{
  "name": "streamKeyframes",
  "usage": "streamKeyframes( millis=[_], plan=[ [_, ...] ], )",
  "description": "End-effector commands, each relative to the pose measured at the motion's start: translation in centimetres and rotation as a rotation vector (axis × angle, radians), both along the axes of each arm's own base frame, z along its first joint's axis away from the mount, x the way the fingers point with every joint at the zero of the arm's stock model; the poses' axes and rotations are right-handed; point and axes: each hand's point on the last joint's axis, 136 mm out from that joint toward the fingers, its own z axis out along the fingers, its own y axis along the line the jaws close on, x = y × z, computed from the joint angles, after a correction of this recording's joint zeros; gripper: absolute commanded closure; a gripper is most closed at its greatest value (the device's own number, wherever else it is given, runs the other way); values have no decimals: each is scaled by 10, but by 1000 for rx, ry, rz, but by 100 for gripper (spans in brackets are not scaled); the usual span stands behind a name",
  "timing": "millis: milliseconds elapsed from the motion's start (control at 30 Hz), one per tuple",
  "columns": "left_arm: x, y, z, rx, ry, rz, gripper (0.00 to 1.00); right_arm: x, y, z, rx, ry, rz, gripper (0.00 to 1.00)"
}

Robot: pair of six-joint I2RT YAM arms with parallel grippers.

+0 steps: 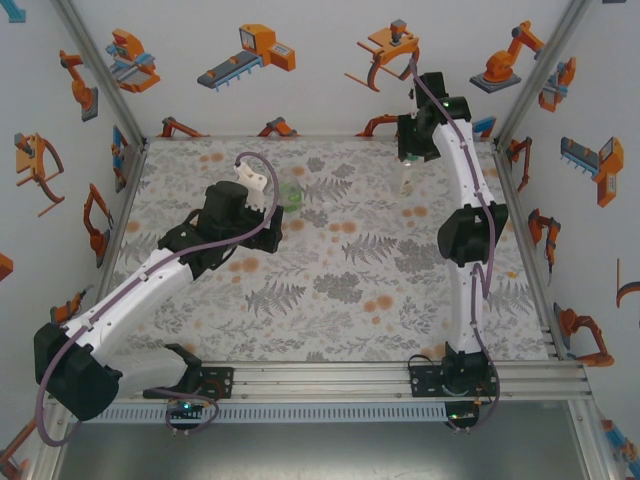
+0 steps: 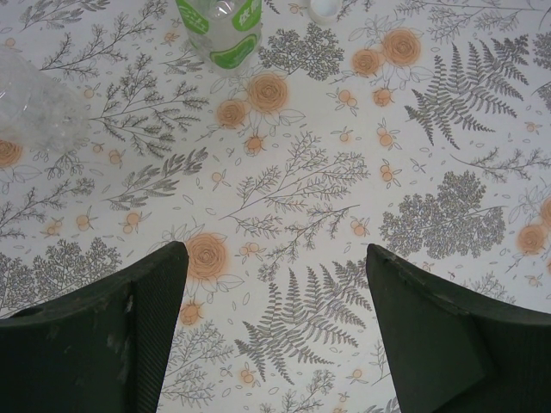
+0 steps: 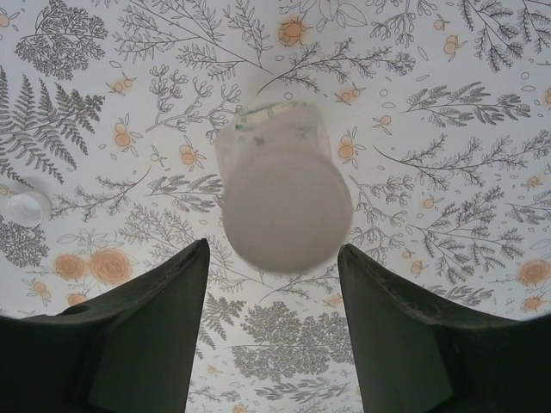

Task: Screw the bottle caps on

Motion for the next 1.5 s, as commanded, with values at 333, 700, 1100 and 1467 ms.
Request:
streamKeyframes(
  millis=[333,700,1100,1467],
  plan=[
    [1,2,12,-46,-13,10,23,-8,-3,62,-14,-132,19,41],
    [-1,11,29,-57,-34,10,23,-40,5,85,7,-135,52,41],
    [-24,28,27,-124,-5,11,23,-86,48,86,86,-154,128,41],
    [-54,45,31,-161,-7,15,22,-119,128,78,264,-364,353,39]
  ],
)
